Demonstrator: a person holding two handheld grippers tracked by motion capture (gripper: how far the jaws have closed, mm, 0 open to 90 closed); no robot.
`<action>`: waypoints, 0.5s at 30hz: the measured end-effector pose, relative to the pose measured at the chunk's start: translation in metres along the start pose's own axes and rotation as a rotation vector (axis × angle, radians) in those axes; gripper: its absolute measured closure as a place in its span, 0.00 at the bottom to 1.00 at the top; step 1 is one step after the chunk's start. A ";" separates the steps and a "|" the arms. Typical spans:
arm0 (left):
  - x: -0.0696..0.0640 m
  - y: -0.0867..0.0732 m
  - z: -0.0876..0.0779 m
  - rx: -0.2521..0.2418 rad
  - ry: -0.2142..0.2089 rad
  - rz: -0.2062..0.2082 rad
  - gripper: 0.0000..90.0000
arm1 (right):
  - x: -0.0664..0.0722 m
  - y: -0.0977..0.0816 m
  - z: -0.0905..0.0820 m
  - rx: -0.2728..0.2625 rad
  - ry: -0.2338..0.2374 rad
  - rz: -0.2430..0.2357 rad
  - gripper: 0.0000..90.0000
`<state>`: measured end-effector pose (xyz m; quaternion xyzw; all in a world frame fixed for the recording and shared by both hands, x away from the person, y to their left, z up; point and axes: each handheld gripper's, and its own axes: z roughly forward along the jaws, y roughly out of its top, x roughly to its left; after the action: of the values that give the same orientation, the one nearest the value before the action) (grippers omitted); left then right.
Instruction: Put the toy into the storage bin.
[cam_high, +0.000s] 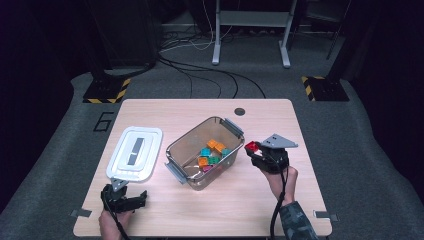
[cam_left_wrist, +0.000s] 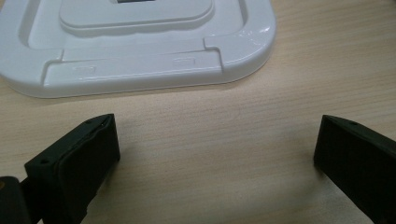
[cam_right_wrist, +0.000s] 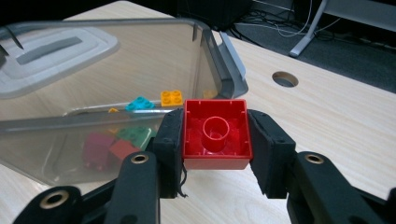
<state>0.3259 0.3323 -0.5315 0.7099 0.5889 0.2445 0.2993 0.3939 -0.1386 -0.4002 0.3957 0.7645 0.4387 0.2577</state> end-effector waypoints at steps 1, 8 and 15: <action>0.000 0.000 0.000 0.000 0.000 0.000 0.00 | 0.000 0.002 0.000 -0.002 -0.004 0.000 0.65; 0.000 0.000 0.000 0.000 0.000 0.001 0.00 | 0.000 0.017 -0.002 -0.024 -0.007 -0.027 0.65; 0.000 0.000 0.000 0.000 0.000 0.001 0.00 | 0.002 0.033 0.001 -0.040 -0.007 -0.052 0.65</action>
<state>0.3260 0.3324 -0.5315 0.7100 0.5885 0.2450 0.2992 0.4064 -0.1268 -0.3724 0.3719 0.7648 0.4457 0.2795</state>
